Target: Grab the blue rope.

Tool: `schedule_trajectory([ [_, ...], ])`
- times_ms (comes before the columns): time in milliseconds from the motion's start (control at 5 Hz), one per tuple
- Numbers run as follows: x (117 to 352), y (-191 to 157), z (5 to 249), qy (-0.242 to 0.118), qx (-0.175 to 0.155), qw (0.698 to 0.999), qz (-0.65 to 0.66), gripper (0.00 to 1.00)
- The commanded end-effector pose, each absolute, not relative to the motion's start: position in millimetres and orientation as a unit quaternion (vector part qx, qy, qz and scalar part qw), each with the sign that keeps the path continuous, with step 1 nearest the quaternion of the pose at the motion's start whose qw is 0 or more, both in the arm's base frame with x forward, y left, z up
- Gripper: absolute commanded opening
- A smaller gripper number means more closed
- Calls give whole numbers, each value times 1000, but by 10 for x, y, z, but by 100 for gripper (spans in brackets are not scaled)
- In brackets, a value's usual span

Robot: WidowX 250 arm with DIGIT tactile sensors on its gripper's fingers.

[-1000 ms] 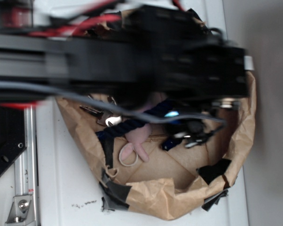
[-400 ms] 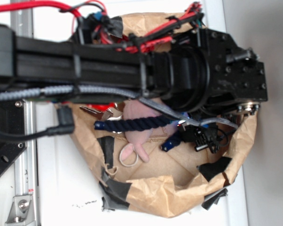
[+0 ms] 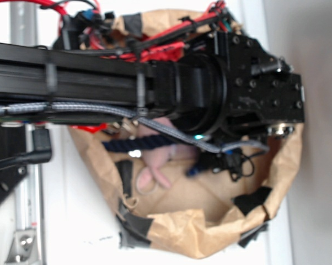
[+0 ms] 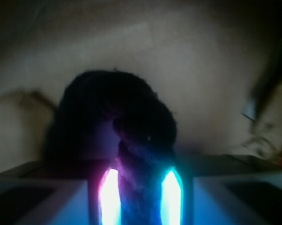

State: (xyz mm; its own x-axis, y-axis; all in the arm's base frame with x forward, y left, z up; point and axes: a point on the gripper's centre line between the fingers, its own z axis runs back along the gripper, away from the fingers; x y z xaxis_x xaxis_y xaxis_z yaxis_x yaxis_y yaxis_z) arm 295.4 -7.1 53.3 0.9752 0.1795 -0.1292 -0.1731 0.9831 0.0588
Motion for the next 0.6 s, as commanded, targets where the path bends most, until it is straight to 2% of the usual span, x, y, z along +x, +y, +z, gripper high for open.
schedule_trajectory([
  [0, 2805, 83, 1653, -111, 6, 994, -19, 0],
  [200, 2834, 29, 2008, -113, 7, 992, -57, 0],
  [400, 2855, 50, 1939, -92, 12, 995, -45, 0],
])
